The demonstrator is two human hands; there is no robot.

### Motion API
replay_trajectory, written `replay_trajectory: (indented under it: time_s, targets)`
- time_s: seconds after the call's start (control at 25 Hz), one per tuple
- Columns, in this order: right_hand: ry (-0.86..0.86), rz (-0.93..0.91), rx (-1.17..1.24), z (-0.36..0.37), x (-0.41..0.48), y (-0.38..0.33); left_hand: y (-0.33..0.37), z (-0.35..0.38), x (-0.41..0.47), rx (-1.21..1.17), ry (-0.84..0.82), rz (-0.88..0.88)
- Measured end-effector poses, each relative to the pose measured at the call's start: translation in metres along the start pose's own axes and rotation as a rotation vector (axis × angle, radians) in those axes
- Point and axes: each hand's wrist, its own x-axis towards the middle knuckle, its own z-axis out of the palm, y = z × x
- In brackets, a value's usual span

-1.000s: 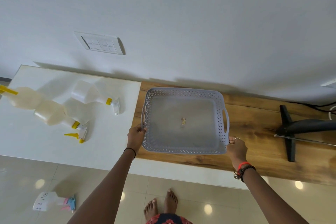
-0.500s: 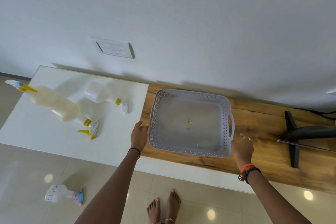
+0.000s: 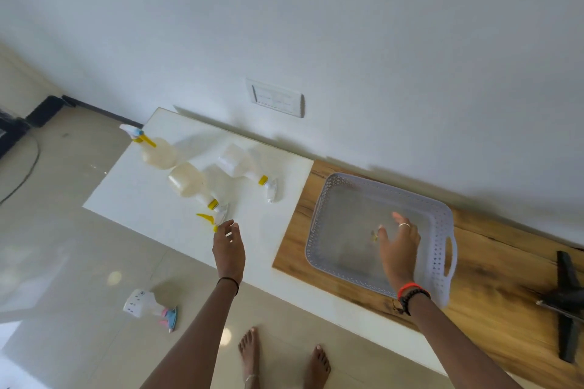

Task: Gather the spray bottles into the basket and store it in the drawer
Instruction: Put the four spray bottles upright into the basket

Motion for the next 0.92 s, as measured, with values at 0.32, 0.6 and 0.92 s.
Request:
replay_trajectory:
  time_s: [0.32, 0.6, 0.92]
  targets:
    - [-0.325, -0.113, 0.152, 0.109, -0.018, -0.097, -0.010, -0.076, 0.082, 0.050, 0.100, 0.066]
    - [-0.565, -0.051, 0.176, 0.225, -0.024, -0.177, -0.023, -0.116, 0.181, 0.240, -0.031, 0.182]
    - [-0.820, -0.063, 0.057, 0.327, -0.018, -0.231, -0.034, -0.120, 0.271, 0.379, -0.298, 0.270]
